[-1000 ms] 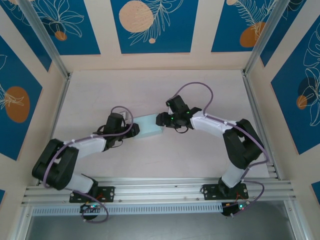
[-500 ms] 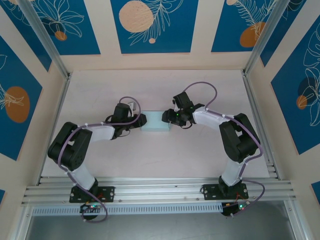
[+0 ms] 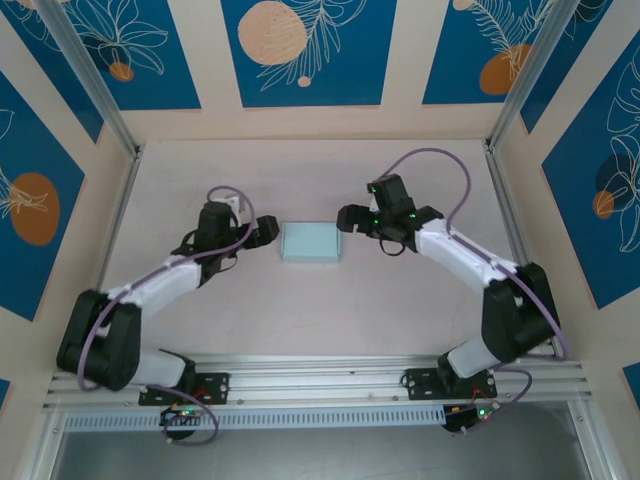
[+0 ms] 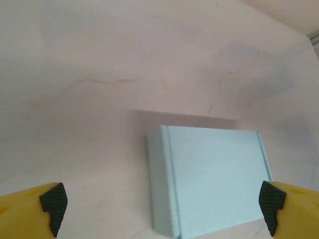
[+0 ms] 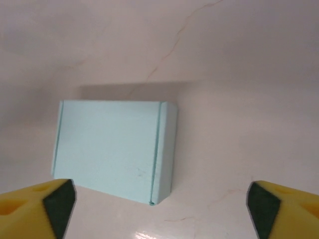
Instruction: Fold the paper box
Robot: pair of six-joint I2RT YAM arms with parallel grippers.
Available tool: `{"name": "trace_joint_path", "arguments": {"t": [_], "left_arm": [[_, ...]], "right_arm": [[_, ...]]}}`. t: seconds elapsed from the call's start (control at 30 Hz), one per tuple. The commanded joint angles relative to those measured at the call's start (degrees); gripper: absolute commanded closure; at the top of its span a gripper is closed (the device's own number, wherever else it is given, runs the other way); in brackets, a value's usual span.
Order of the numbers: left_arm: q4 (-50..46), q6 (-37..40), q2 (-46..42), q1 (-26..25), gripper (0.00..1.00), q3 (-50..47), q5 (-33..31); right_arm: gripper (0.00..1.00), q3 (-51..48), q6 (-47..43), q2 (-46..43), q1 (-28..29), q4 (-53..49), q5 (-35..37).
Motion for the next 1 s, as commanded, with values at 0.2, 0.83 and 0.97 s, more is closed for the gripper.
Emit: {"name": "trace_joint_path", "arguments": {"t": [0.2, 0.83, 0.97], "left_arm": [[-10.52, 15.42, -20.59, 3.38, 0.00, -9.89, -22.32], [21.26, 30.92, -17.99, 15.70, 0.00, -26.06, -19.29], [27.94, 32.16, -13.79, 16.63, 0.00, -27.00, -13.74]], "right_arm": [[0.00, -8.65, -4.02, -12.96, -4.22, -2.44, 16.56], [0.00, -28.49, -20.76, -19.36, -14.01, 33.53, 15.91], [0.00, -30.93, -21.48, -17.25, -16.66, 39.10, 13.47]]}}
